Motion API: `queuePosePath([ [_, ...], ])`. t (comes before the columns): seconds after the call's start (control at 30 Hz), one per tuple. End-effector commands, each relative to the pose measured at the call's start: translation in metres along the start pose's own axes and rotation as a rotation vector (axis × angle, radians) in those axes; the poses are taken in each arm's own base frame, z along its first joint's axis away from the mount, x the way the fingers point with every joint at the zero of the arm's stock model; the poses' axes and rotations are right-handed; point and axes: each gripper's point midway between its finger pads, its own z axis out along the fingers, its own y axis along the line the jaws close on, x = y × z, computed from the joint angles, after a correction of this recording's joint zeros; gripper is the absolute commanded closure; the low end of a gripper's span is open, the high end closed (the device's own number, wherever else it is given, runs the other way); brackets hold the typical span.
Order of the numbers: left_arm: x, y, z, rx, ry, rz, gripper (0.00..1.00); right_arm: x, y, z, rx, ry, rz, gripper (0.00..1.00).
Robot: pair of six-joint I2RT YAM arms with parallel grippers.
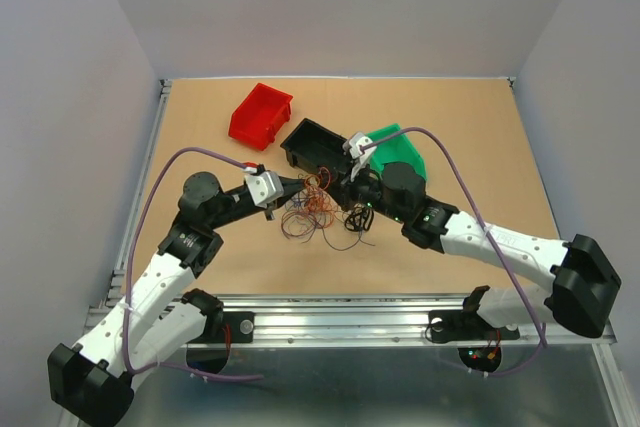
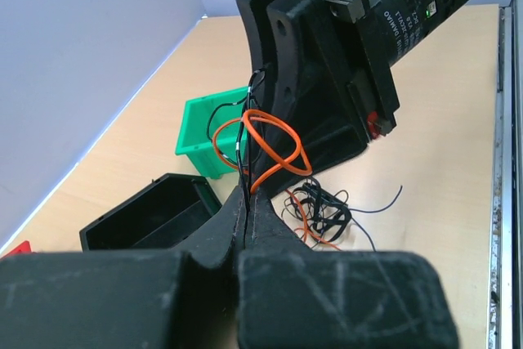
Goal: Untangle the cables
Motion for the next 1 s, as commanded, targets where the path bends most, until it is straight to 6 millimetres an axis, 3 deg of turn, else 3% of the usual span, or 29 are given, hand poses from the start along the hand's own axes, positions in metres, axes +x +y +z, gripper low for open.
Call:
queuePosePath([
  [0.0, -0.016, 0.003, -0.004, -0.013, -0.050, 0.030, 1.00, -0.031, 0.002, 0.000, 0.011, -0.093, 0.006, 0.98],
  [0.13, -0.026, 0.033, -0.016, -0.201, -0.060, 0.046, 1.00, -0.034, -0.020, -0.018, 0.158, -0.077, 0.061, 0.99],
  [0.17, -0.028, 0.048, -0.025, -0.299, -0.069, 0.055, 1.00, -0.037, -0.028, -0.032, 0.210, -0.085, 0.072, 0.99],
  [0.23, -0.029, 0.059, -0.033, -0.381, -0.078, 0.061, 1.00, -0.039, -0.035, -0.047, 0.254, -0.102, 0.086, 1.00],
  [0.33, -0.023, 0.084, -0.045, -0.532, -0.058, 0.052, 1.00, -0.054, -0.045, -0.086, 0.331, -0.167, 0.118, 1.00],
  [0.4, -0.020, 0.096, -0.049, -0.601, -0.041, 0.040, 1.00, -0.049, -0.051, -0.094, 0.367, -0.161, 0.126, 1.00],
  [0.47, -0.015, 0.112, -0.057, -0.695, -0.013, 0.024, 0.99, -0.053, -0.056, -0.115, 0.407, -0.197, 0.145, 1.00],
  [0.57, -0.008, 0.120, -0.058, -0.729, 0.014, 0.015, 0.94, -0.062, -0.062, -0.142, 0.449, -0.259, 0.175, 1.00],
  [0.8, -0.007, 0.130, -0.067, -0.800, 0.023, 0.021, 0.88, -0.073, -0.056, -0.173, 0.412, -0.330, 0.189, 1.00],
  [0.97, -0.009, 0.137, -0.079, -0.861, 0.015, 0.027, 0.61, -0.074, -0.056, -0.186, 0.414, -0.351, 0.197, 0.99],
])
